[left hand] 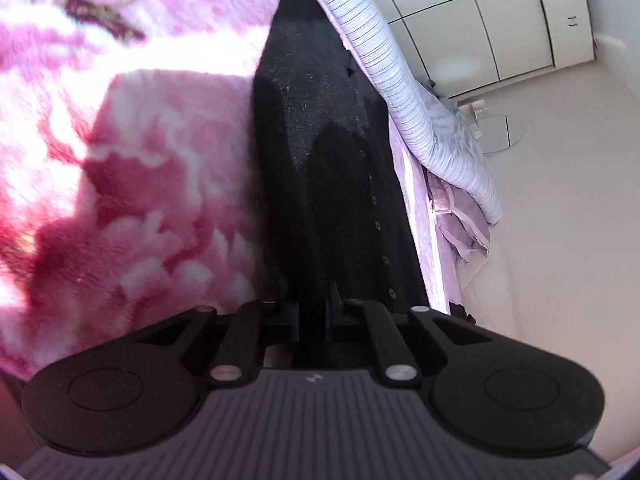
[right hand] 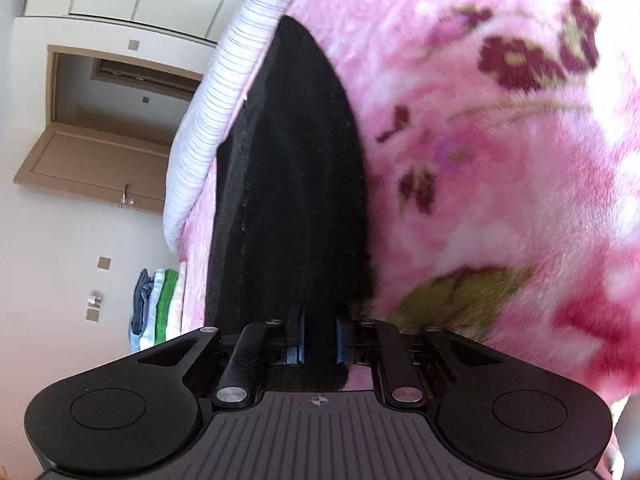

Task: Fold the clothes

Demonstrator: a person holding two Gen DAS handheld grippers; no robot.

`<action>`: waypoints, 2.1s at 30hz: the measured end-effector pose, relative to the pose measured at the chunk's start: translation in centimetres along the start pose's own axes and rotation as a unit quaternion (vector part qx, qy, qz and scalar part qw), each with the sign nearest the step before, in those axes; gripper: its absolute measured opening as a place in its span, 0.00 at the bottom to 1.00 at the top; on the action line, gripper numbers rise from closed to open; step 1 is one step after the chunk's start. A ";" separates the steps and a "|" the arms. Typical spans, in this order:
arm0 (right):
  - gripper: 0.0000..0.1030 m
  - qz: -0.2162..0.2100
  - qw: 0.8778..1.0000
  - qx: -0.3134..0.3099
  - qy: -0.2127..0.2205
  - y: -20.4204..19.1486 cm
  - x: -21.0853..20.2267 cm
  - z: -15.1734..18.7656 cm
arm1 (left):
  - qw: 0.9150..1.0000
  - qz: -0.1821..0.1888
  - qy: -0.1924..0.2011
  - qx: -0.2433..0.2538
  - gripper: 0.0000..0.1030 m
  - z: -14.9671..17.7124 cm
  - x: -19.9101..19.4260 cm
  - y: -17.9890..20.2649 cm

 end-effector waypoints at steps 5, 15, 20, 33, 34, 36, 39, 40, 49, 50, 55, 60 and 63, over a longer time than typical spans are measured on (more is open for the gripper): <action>0.10 -0.013 1.000 -0.001 0.028 -1.6 -1.6 1.5 | 1.000 0.006 0.018 0.018 0.07 -0.1 -1.3 0.8; 0.10 -0.027 1.000 -0.010 0.009 -3.7 -4.2 8.0 | 0.999 0.018 0.023 0.027 0.06 3.9 -8.3 0.9; 0.10 -0.031 0.999 -0.015 -0.028 -3.8 -7.1 12.6 | 0.999 0.019 0.013 0.033 0.06 7.2 -13.6 1.5; 0.11 -0.064 0.991 -0.117 -0.004 -13.1 -7.4 6.6 | 0.994 0.082 0.037 0.062 0.08 -3.8 -11.7 7.1; 0.11 -0.062 0.991 -0.115 0.008 -13.9 -6.4 4.9 | 0.994 0.081 0.039 0.065 0.09 -5.7 -10.7 7.5; 0.11 -0.047 0.992 -0.109 0.039 -15.4 -4.0 1.2 | 0.995 0.060 0.040 0.068 0.14 -9.3 -8.0 8.1; 0.37 -0.013 0.996 -0.060 0.066 -15.3 0.8 -4.1 | 0.996 0.018 0.043 0.073 0.28 -13.8 -4.1 8.4; 0.46 0.001 0.996 -0.049 0.078 -15.2 2.2 -5.6 | 0.996 -0.005 0.051 0.078 0.34 -14.7 -3.5 8.3; 0.59 0.133 0.968 -0.201 0.064 -12.1 6.6 -6.6 | 0.989 -0.089 0.003 0.116 0.47 -15.3 1.2 3.6; 0.59 0.145 0.963 -0.221 0.056 -11.6 7.3 -6.5 | 0.987 -0.095 -0.005 0.129 0.47 -15.2 1.8 3.4; 0.59 0.161 0.947 -0.277 0.021 -9.0 10.5 -6.8 | 0.974 -0.116 -0.043 0.193 0.47 -14.5 5.1 2.9; 0.54 0.142 0.954 -0.264 0.014 -7.2 12.8 -7.5 | 0.961 -0.129 -0.051 0.239 0.18 -14.2 6.5 3.2; 0.10 0.134 0.958 -0.252 0.004 -7.4 12.8 -7.4 | 0.954 -0.134 -0.045 0.263 0.05 -14.0 6.2 3.4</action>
Point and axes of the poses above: each gripper's, at about its wrist camera, not at the fingertips, and x roughly the way its jaws point, y to its right, z to its underside, the point moved 3 cm from there along x, roughly the way its jaws point, and after that the axes turned 5 degrees about x, right-handed, at the moved point
